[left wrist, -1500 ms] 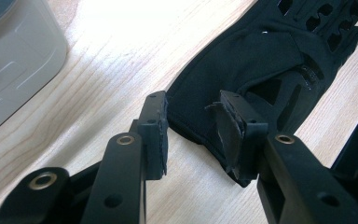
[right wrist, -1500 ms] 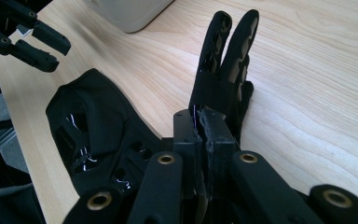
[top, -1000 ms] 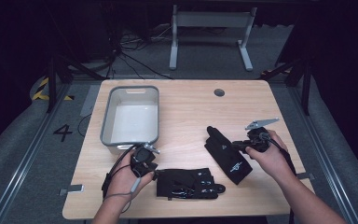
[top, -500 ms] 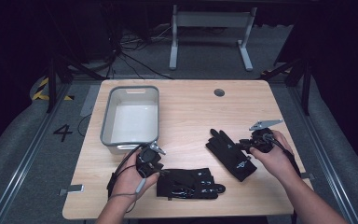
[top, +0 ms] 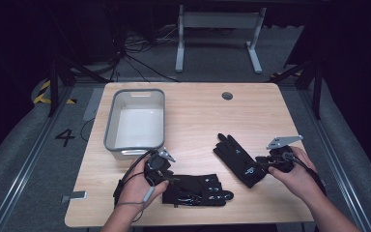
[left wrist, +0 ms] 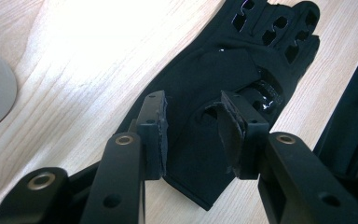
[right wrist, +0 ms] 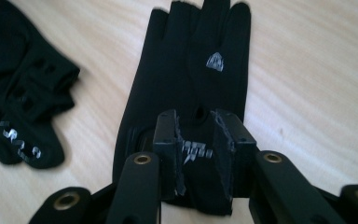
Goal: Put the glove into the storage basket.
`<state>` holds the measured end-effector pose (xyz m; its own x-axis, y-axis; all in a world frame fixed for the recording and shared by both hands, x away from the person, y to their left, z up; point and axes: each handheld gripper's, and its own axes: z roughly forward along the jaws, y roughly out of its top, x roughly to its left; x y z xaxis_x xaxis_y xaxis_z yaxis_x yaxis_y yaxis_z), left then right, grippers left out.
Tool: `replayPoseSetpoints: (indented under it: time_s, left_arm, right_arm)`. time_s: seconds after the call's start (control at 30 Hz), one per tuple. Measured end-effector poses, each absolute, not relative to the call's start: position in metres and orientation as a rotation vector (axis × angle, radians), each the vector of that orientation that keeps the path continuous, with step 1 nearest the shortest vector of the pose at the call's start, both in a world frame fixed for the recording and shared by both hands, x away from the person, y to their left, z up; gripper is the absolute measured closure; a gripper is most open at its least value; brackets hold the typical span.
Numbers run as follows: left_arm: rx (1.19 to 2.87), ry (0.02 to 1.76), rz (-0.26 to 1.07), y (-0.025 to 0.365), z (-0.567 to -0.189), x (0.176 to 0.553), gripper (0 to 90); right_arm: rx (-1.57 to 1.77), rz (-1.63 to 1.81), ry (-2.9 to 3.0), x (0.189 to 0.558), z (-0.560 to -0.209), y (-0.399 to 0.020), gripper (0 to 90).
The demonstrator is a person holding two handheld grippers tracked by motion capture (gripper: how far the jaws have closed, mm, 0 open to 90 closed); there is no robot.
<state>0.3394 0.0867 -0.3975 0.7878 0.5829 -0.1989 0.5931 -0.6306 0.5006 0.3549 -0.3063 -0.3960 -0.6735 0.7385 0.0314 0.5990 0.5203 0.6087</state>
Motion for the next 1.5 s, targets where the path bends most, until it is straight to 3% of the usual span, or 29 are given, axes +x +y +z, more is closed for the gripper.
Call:
replayPoseSetpoints:
  time_s: [0.33, 0.67, 1.0, 1.1, 1.2, 1.23, 1.27, 1.3, 1.5]
  left_arm:
    - [2.418, 0.878, -0.037, 0.085, -0.4, 0.341, 62.3]
    - [2.417, 0.879, -0.037, 0.086, -0.4, 0.341, 62.1]
    - [2.417, 0.882, -0.044, 0.086, -0.401, 0.341, 61.4]
    - [2.412, 0.884, -0.043, 0.086, -0.401, 0.341, 61.5]
    - [2.417, 0.881, -0.043, 0.087, -0.401, 0.341, 62.2]
    - [2.417, 0.881, -0.043, 0.087, -0.401, 0.341, 62.5]
    - [2.419, 0.878, -0.047, 0.087, -0.401, 0.341, 62.8]
    - [2.419, 0.878, -0.047, 0.087, -0.401, 0.341, 62.8]
    - [2.414, 0.88, -0.048, 0.087, -0.401, 0.341, 62.8]
  right_arm:
    - [1.129, 0.86, 2.619, 0.343, -0.422, -0.318, 65.1]
    - [1.108, 0.777, 2.609, 0.347, -0.429, -0.34, 63.2]
    - [0.994, 0.742, 2.654, 0.347, -0.436, -0.335, 57.4]
    - [0.959, 0.719, 2.669, 0.349, -0.44, -0.333, 59.2]
    - [0.969, 0.729, 2.672, 0.349, -0.439, -0.332, 70.1]
    - [0.969, 0.729, 2.672, 0.349, -0.439, -0.332, 70.1]
    - [0.999, 0.756, 2.659, 0.349, -0.437, -0.333, 80.3]
    - [1.006, 0.765, 2.658, 0.349, -0.437, -0.333, 82.3]
    - [1.067, 0.847, 2.656, 0.344, -0.428, -0.327, 85.1]
